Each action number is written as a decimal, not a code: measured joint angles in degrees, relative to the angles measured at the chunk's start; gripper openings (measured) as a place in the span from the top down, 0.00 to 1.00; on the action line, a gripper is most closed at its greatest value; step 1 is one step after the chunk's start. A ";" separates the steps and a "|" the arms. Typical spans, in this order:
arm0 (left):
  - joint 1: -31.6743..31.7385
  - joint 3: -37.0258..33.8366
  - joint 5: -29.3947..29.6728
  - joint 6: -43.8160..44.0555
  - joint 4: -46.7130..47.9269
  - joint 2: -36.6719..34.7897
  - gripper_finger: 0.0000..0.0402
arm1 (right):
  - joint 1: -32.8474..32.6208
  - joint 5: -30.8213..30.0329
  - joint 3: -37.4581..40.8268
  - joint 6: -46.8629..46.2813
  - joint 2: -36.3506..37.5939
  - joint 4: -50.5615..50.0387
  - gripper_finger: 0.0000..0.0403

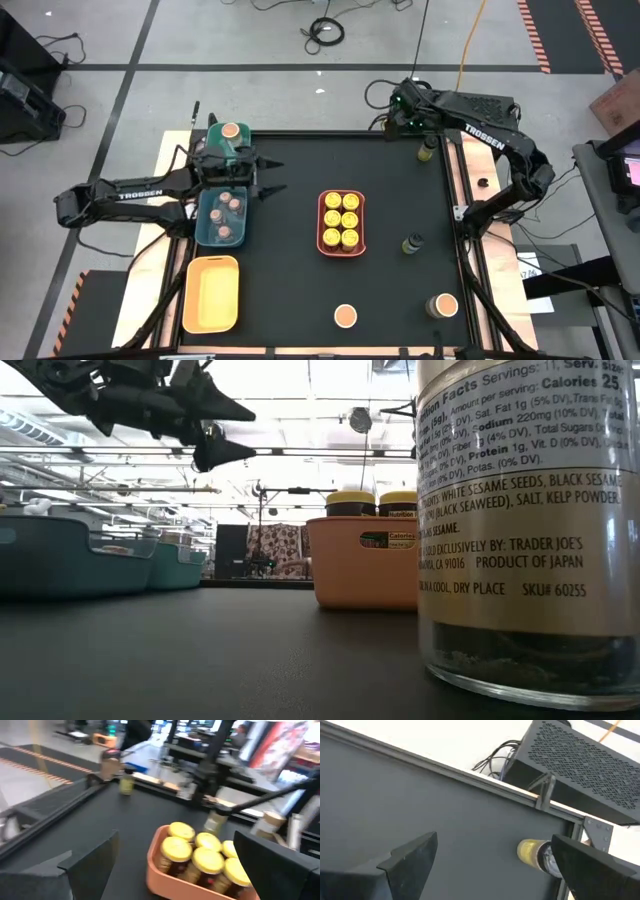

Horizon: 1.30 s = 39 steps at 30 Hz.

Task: Sort spices by type
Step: Put the golden seasoning bottle in the green bin

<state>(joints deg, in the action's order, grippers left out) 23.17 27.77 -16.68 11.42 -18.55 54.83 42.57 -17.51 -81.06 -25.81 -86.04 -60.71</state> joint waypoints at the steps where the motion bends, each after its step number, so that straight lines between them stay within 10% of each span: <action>1: -0.10 0.00 1.64 -0.19 -0.05 0.29 0.01 | -0.36 0.53 0.00 0.21 0.00 -0.02 0.05; 12: -2.84 -0.02 -0.85 -4.97 -0.36 2.82 0.01 | -17.16 13.09 0.00 -0.71 0.00 1.80 0.05; 23: -14.64 -0.02 -2.68 -7.39 -6.88 2.81 0.01 | -40.23 -5.44 3.35 -7.93 0.01 1.95 0.05; 39: -26.32 -0.02 2.20 -4.86 -7.94 3.81 0.01 | -50.65 -4.89 16.46 -11.18 -0.01 13.03 0.05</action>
<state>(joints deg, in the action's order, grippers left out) -3.15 27.75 -14.48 6.56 -26.50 58.63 -8.09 -22.40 -64.60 -36.99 -86.05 -47.68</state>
